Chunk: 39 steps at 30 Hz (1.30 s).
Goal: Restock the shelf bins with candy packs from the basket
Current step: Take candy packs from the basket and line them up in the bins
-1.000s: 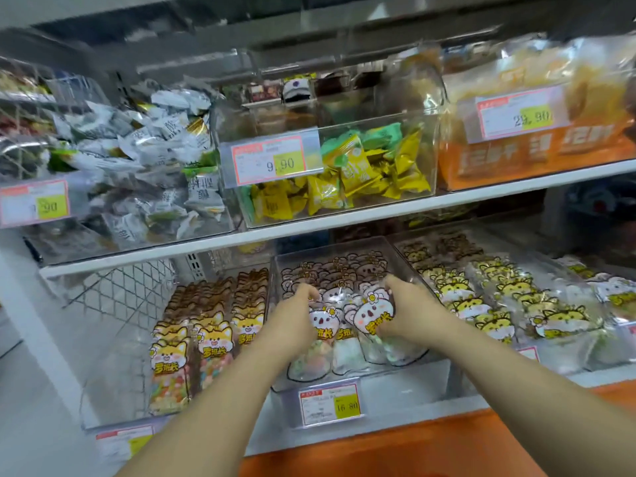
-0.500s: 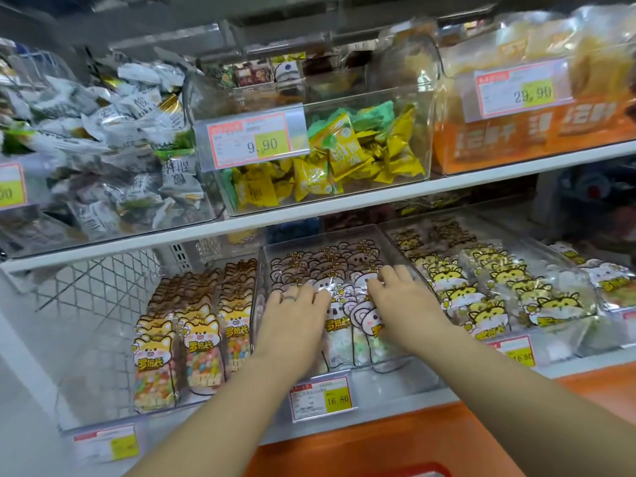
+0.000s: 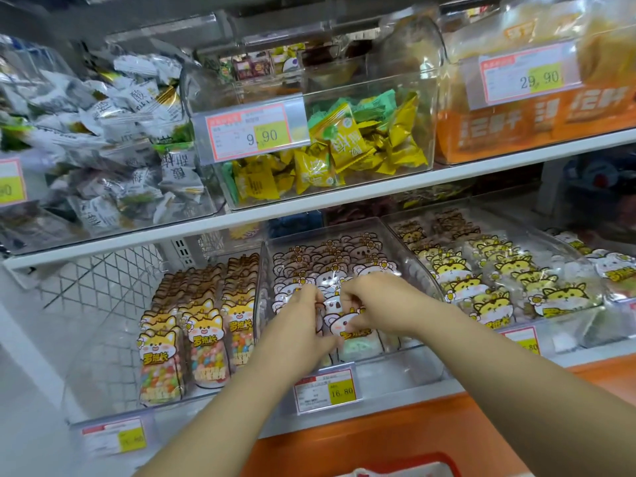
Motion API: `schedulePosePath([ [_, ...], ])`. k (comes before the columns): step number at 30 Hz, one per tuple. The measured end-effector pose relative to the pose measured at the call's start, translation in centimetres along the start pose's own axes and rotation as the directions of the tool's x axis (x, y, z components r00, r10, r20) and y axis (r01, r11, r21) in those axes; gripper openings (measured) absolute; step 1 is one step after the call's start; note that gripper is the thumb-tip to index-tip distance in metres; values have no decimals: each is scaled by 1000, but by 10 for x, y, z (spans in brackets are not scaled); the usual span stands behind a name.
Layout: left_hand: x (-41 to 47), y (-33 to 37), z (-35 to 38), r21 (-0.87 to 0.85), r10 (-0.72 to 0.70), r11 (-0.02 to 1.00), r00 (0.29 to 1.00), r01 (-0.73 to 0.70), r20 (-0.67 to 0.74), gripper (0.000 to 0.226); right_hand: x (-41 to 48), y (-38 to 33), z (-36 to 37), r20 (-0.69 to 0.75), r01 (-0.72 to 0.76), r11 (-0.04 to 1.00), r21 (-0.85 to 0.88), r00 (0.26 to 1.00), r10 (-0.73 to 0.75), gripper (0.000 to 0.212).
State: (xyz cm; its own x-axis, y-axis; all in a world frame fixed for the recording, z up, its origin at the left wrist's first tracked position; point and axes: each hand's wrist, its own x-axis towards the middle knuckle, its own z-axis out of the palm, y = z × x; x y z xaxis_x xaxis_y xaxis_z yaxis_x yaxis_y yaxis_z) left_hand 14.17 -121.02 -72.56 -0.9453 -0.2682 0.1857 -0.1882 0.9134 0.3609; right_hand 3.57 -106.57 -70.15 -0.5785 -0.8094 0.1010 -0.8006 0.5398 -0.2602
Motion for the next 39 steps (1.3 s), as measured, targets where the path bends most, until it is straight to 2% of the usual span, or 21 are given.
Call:
schedulePosePath([
  [2,3,6,4,11,4,1000,998,-4,67,54,1,-2,4,16,-1,997,73,1000,0,28],
  [5,6,13,12,84,3,996,991,-14,131,35,-1,0,5,20,-13,984,176,1000,9,26],
  [7,7,11,14,125,-3,992,990,-14,140,26,-2,9,-5,-30,-77,958,275,996,88,19],
  [8,7,9,14,121,-13,993,991,-4,136,27,-3,15,-10,-44,-131,945,298,988,151,24],
  [10,9,5,12,122,-33,992,992,18,124,35,-3,27,-12,-3,-236,936,260,970,245,35],
  [13,10,4,11,131,-61,990,991,45,117,37,-1,27,3,69,-285,945,159,958,277,38],
  [17,11,5,11,167,-58,985,992,39,113,36,2,24,10,-12,-309,949,61,950,311,22],
  [20,14,5,12,188,-59,981,992,38,109,39,2,25,-1,-97,-354,934,-57,933,347,25],
  [23,16,8,13,221,-28,975,997,11,75,39,-3,19,2,-87,-352,925,-141,936,342,30],
  [27,15,10,17,312,12,950,999,-22,33,49,-4,25,13,-76,-340,934,-108,940,333,46],
  [30,14,9,21,289,10,957,1000,-15,17,60,-3,25,8,-87,-342,937,-75,938,336,50],
  [33,14,10,20,277,8,961,1000,-9,3,64,-3,24,6,-114,-329,941,-81,941,319,44],
  [35,15,11,19,258,7,966,1000,-6,-2,63,-2,24,2,-135,-300,952,-68,948,289,31],
  [37,16,12,19,237,5,972,1000,-3,-7,62,-1,24,2,-48,-267,964,-22,963,266,21],
  [39,15,12,19,229,1,974,1000,4,-22,60,-4,24,8,167,-214,974,70,965,200,21],
])
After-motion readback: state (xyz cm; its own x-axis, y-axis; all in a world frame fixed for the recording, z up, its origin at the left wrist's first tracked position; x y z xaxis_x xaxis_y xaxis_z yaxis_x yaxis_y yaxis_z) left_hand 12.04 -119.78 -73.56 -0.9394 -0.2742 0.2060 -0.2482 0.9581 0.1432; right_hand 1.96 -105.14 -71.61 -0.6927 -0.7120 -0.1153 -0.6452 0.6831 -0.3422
